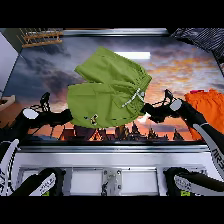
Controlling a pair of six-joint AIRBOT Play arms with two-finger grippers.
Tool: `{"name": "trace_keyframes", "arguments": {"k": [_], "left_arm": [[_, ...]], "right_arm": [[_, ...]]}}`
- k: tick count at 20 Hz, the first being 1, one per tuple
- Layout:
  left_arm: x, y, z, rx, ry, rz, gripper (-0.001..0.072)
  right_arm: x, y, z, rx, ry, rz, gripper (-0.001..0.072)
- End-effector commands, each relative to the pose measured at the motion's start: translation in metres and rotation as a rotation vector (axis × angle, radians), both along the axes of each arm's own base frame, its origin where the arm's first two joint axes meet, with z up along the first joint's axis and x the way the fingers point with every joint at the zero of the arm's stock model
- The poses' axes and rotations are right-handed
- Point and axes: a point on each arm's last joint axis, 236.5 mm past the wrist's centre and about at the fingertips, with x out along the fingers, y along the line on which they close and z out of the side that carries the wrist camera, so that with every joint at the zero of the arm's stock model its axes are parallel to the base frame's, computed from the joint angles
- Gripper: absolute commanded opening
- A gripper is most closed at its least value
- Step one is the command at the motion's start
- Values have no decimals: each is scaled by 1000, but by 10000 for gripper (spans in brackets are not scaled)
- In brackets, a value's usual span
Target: Fold the clothes and pants, and hang the long-sleeved shirts on hangers.
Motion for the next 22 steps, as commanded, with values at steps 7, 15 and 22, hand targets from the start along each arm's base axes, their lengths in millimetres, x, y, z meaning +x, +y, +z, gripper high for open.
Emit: {"name": "trace_keyframes", "arguments": {"k": [7, 15, 22], "left_arm": [[0, 0, 1, 1, -3, 1, 4], [0, 0, 1, 1, -3, 1, 4], [51, 6, 114, 34, -304, -8, 4]], "right_arm": [[32, 27, -18, 73, -63, -144, 638], [38, 35, -25, 24, -122, -83, 27], [59, 16, 80, -251, -343, 281, 26]]}}
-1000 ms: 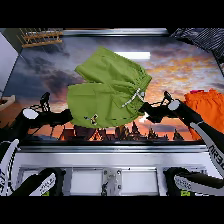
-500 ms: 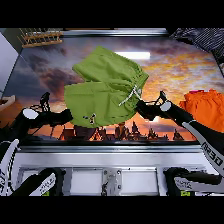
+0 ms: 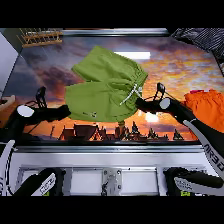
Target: Fold the clothes and pants, and hang the long-sleeved shirts on hangers.
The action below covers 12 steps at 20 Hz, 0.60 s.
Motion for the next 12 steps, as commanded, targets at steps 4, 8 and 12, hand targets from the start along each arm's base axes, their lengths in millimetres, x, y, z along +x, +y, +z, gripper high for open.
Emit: {"name": "trace_keyframes", "arguments": {"k": [4, 8, 12], "left_arm": [[27, -2, 293, 85, -683, -36, 4], [-70, -14, 475, 156, -1149, -33, 4], [-171, -25, 558, 173, -1428, -10, 4]], "right_arm": [[1, -13, 253, -275, -467, 327, 26], [-69, -25, 421, -264, -816, 283, 26], [-154, -43, 499, -214, -1028, 209, 26]]}}
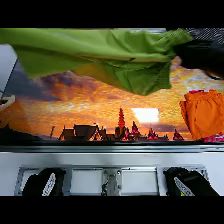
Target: Fold the clothes and pants, and hang the long-sleeved shirts on hangers.
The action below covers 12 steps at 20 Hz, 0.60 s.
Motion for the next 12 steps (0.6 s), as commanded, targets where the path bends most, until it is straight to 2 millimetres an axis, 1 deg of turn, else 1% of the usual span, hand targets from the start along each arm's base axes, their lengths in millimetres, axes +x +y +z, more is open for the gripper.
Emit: {"name": "trace_keyframes", "arguments": {"k": [1, 2, 3, 4, 5, 6, 7, 8, 9, 10, 11, 12], "left_arm": [[-95, -11, 75, 5, -255, 3, 4], [-109, -12, 87, 9, -294, 3, 4], [-115, -13, 97, 10, -322, 4, 4], [-114, -12, 103, 12, -332, 4, 4], [-105, -11, 108, 11, -328, 4, 4], [-89, -9, 109, 9, -310, 3, 4], [-68, -7, 106, 5, -280, 2, 4], [-41, -4, 99, -1, -233, 1, 4], [-9, -1, 87, -12, -175, -4, 4], [26, 3, 69, -22, -98, -8, 4], [62, 5, 45, -36, -8, -17, 4], [100, 3, 16, -42, 90, -38, 4]], "right_arm": [[-82, -18, 65, 69, -167, -12, 26], [-96, -21, 71, 100, -180, -16, 26], [-108, -23, 74, 123, -181, -18, 26], [-117, -25, 73, 150, -161, -20, 26], [-122, -25, 67, 170, -123, -23, 26], [-124, -24, 56, 195, -62, -29, 26], [-123, -23, 43, 212, 10, -37, 26], [-119, -21, 24, 217, 106, -49, 26], [-113, -19, 3, 200, 202, -58, 26], [-105, -16, -22, 179, 314, -70, 26], [-94, -13, -46, 144, 417, -77, 26], [-83, -11, -67, 117, 499, -83, 26]]}}
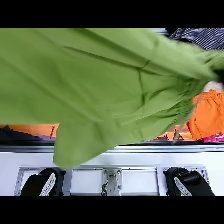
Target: Fold the clothes and pants, and hang the long-sleeved shirts on hangers.
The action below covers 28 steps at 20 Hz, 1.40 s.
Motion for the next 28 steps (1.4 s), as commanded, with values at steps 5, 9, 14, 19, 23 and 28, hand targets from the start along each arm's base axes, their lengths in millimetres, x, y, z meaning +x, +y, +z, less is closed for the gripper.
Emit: {"name": "trace_keyframes", "arguments": {"k": [5, 9, 14, 19, 23, 28], "left_arm": [[231, -47, -221, -30, 591, -156, 4], [285, -74, -320, -45, 752, -182, 4], [298, -72, -354, -48, 816, -175, 4], [296, -63, -325, -63, 749, -152, 4], [265, -69, -324, -3, 816, -203, 3], [187, -60, -368, 112, 994, -186, 3]], "right_arm": [[102, 21, -191, -198, 637, 57, 26], [193, 15, -277, -272, 666, -24, 26], [241, 2, -307, -331, 581, -89, 28], [257, -11, -282, -408, 464, -43, 28], [237, -38, -287, -415, 564, -67, 27], [188, -46, -299, -501, 666, 30, 26]]}}
